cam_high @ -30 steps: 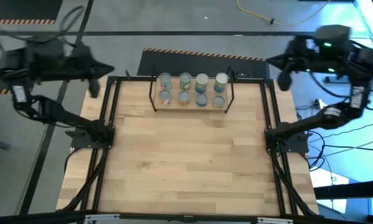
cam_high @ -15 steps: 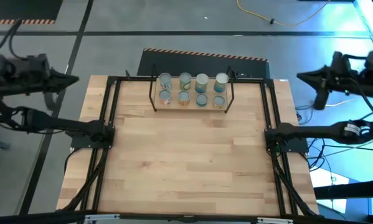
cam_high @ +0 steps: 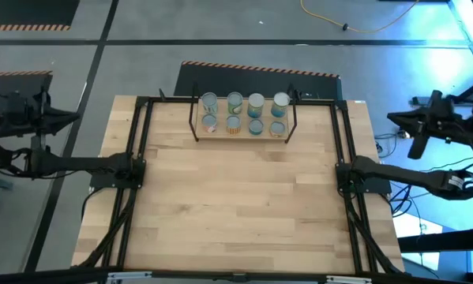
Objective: Pick and place cans onto a shelf
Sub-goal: Return to Home Position
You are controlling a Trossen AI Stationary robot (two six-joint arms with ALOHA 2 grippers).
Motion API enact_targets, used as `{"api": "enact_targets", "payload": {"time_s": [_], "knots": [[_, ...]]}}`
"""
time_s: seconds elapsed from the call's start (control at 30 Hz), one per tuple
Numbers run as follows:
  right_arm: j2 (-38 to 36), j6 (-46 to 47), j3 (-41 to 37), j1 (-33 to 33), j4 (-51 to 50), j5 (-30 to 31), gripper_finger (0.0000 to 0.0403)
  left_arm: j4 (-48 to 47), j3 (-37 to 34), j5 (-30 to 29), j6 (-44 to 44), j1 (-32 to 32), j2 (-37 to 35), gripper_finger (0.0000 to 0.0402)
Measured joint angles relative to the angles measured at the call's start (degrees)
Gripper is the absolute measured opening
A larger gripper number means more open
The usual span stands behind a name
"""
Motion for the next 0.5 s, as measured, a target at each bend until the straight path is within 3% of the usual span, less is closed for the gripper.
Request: {"api": "enact_targets", "payload": {"time_s": [0.5], "knots": [[-17.93, 6.03, -13.96, -0.15, 2.54, 0.16, 0.0019, 2.03, -17.26, -0.58, -1.96, 0.39, -20.34, 0.0]]}}
